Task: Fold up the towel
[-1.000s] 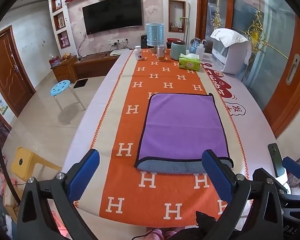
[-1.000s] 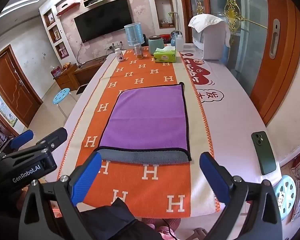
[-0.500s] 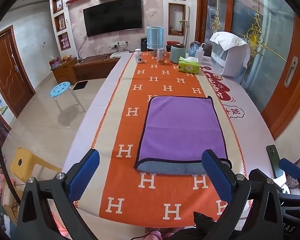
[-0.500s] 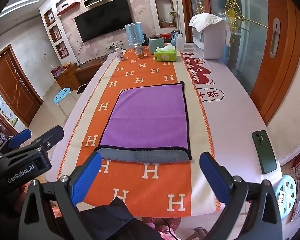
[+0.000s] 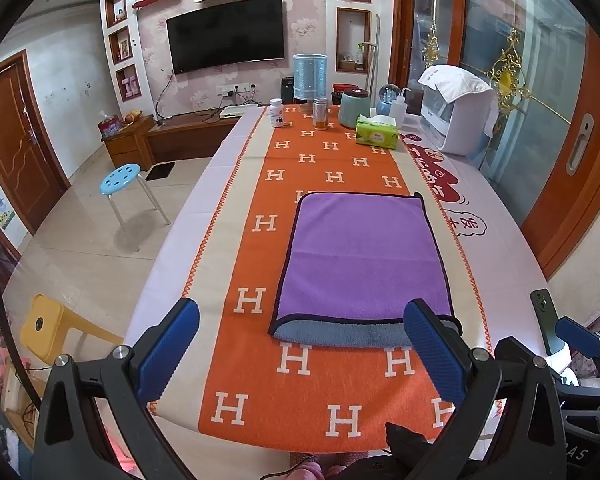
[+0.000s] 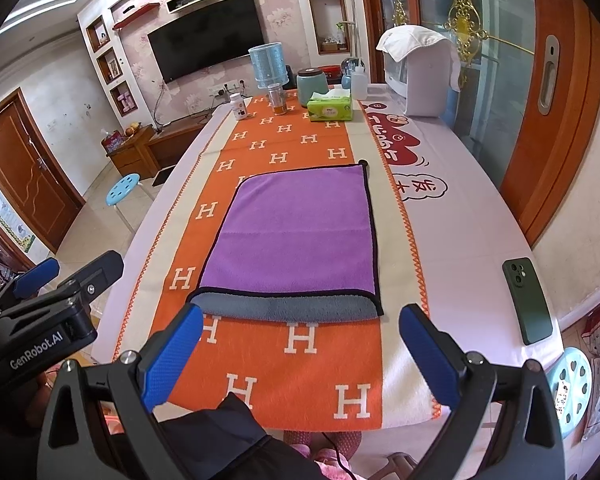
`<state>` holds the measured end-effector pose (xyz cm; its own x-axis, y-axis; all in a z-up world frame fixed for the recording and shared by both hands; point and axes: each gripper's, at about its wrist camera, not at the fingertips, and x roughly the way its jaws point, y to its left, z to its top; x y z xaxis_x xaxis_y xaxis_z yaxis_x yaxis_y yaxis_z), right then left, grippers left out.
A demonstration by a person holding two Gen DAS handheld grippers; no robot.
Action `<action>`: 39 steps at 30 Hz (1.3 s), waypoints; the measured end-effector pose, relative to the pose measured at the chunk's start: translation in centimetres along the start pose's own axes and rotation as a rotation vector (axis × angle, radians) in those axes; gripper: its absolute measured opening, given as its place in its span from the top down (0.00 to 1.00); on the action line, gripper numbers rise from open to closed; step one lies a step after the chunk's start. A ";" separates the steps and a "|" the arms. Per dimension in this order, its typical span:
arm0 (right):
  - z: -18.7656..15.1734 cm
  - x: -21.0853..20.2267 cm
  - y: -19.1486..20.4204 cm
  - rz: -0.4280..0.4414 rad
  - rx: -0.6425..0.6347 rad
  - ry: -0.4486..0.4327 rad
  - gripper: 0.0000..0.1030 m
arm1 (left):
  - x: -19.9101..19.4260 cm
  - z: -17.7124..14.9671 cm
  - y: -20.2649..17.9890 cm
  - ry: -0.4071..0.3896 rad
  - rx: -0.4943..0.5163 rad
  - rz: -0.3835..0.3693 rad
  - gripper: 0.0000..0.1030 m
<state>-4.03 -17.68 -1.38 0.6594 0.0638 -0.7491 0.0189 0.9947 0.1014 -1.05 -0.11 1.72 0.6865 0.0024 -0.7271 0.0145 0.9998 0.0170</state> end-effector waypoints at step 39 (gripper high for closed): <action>-2.4 2.6 2.3 -0.089 0.095 0.057 0.04 | 5.1 -1.8 4.7 0.159 -0.002 -0.136 0.01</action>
<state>-4.10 -15.03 -4.63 0.6081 -0.0173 -0.7936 0.1488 0.9845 0.0926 1.19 4.67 -3.12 0.5550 -0.1294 -0.8217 0.0975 0.9911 -0.0902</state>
